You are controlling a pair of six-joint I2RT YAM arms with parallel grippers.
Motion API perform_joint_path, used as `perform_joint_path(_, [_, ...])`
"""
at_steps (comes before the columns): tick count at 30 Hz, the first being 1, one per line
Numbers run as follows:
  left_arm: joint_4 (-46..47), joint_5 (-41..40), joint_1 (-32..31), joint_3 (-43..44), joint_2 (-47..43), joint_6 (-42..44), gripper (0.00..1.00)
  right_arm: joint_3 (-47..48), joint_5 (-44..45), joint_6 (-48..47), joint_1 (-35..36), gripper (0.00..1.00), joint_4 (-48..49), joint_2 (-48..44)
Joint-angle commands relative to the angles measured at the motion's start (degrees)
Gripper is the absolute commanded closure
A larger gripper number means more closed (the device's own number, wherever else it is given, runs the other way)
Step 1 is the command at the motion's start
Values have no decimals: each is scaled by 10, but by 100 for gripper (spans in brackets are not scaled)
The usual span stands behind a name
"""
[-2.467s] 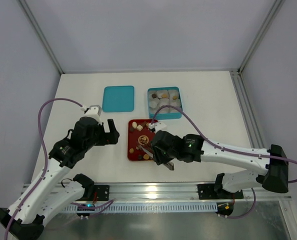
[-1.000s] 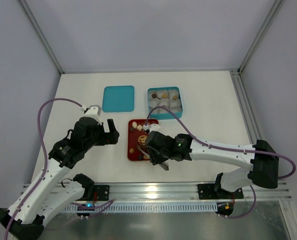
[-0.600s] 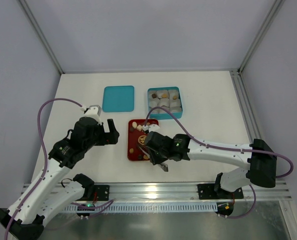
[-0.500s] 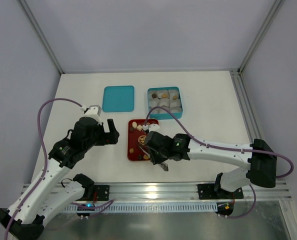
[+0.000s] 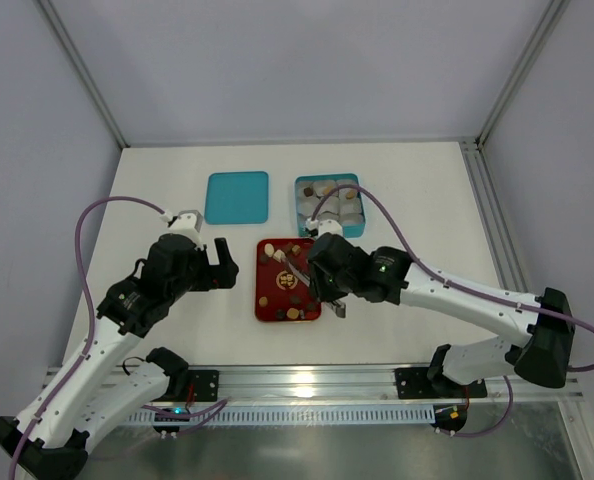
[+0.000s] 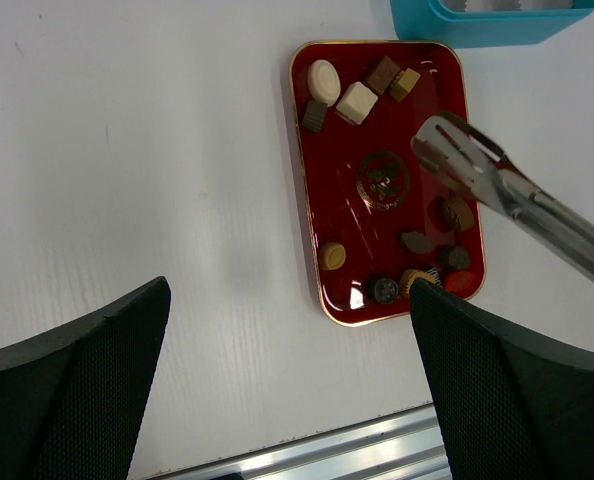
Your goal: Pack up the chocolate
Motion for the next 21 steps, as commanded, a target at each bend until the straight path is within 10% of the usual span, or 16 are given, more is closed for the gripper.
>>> perform_joint_path(1, [8,-7,-1,1,-6,3,0,43,8,-36,-42,77,-5,-29])
perform_joint_path(9, [7,-9,-1,1,-3,3,0,114,-40,-100,-205,77,18,29])
perform_joint_path(21, [7,-10,-1,2,-1,2,1,242,-52,-121,-259,79,27,214])
